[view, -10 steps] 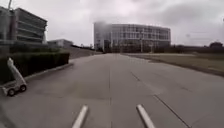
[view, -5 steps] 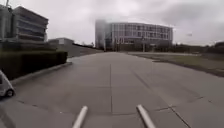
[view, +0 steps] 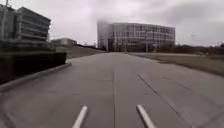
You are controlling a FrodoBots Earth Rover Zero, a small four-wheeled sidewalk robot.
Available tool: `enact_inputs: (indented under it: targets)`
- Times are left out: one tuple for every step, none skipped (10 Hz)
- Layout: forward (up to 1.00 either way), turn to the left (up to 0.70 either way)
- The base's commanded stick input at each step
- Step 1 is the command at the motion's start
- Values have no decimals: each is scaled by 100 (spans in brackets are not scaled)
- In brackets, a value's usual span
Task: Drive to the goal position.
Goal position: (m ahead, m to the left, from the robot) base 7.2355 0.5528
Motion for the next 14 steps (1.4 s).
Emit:
enact_inputs:
  targets:
    - [85, 0]
    - [85, 0]
    - [85, 0]
    - [85, 0]
    - [86, -1]
    - [96, -19]
    - [100, -27]
    - [100, -27]
    - [46, -37]
    - [59, -34]
    - [100, -27]
    - [100, -8]
    - [100, 0]
    - [100, -15]
